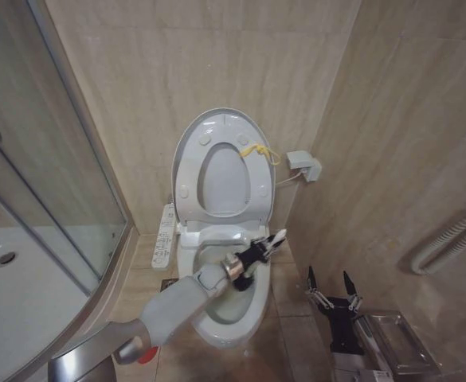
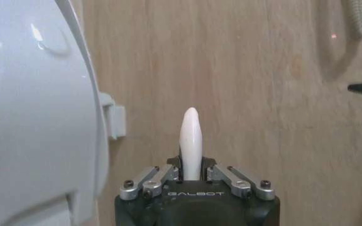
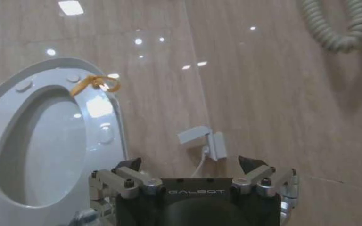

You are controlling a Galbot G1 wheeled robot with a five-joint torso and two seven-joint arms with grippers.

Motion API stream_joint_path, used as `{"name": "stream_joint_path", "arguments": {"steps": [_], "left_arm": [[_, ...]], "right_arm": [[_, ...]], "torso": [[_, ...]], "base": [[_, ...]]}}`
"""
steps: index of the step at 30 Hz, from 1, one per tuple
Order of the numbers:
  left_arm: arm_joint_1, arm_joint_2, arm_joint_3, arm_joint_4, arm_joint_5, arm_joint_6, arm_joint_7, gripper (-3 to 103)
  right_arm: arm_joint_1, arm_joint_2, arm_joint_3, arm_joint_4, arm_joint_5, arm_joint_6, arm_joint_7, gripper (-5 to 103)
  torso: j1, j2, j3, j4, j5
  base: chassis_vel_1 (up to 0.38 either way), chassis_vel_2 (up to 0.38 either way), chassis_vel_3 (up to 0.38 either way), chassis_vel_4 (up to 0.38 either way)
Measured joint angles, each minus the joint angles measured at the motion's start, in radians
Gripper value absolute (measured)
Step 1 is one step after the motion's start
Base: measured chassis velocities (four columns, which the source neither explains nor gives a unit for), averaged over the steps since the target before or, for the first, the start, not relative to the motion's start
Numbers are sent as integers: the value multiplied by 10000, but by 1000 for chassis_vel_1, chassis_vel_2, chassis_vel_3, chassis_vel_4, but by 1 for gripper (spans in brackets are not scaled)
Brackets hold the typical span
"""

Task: Open the toilet lid, clean the toilet bowl with a toilet brush, close the toilet lid, and flush.

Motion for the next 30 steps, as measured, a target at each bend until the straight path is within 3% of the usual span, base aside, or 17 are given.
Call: {"name": "stream_joint_path", "arguments": {"steps": [3,6,10,11,13,15,19,23,24,26,28,30], "left_arm": [[161,158,100,1105,461,-122,-4,19],[244,54,-24,677,319,-93,-125,19],[198,-244,-34,-649,-231,12,-219,19],[149,-205,108,-976,-388,56,-124,19],[151,-84,233,-534,-212,42,2,19],[151,34,279,409,151,-41,55,19],[55,-39,123,87,-122,12,0,19],[-184,-175,89,-1326,-758,189,-29,19],[-184,-175,89,-1326,-758,189,-29,19],[-142,25,275,-890,-874,136,301,19],[-64,198,301,189,-659,-41,599,19],[-55,198,261,370,-611,-56,655,19]], "right_arm": [[-35,-14,-26,28,-2,2,-7,100],[-48,-22,-27,48,-6,2,-12,100],[-59,9,-17,58,-27,3,-13,100],[-60,16,-8,63,-44,3,-11,100],[-61,3,-13,62,-45,1,-10,100],[-63,-36,-24,58,-47,1,-10,100],[-37,-52,-29,-6,-45,0,-12,100],[28,18,-28,-70,-74,-4,-10,100],[28,18,-28,-70,-74,-4,-10,100],[30,35,-43,-69,-90,-16,-9,100],[9,24,-53,17,-93,-35,-8,100],[-6,24,-65,56,-96,-42,-11,100]], "torso": [[2,-3,4,34,9],[1,-3,3,38,6],[1,-1,0,6,-9],[-1,0,0,0,4],[0,0,1,0,0],[1,-2,4,29,8],[3,-3,4,37,2],[0,1,-2,0,-4],[0,1,-2,0,-4],[0,0,0,0,0],[2,-2,5,32,9],[2,-4,6,35,8]], "base": [[-24,-37,-8,1],[27,42,22,20],[0,0,0,0],[-49,-54,-39,-42],[-49,-59,-27,-30],[-15,-32,4,14],[0,0,0,0],[-3,-15,-7,-12],[-12,-60,-29,-47],[-54,-55,-24,-20],[0,0,0,0],[-1,28,11,15]]}}
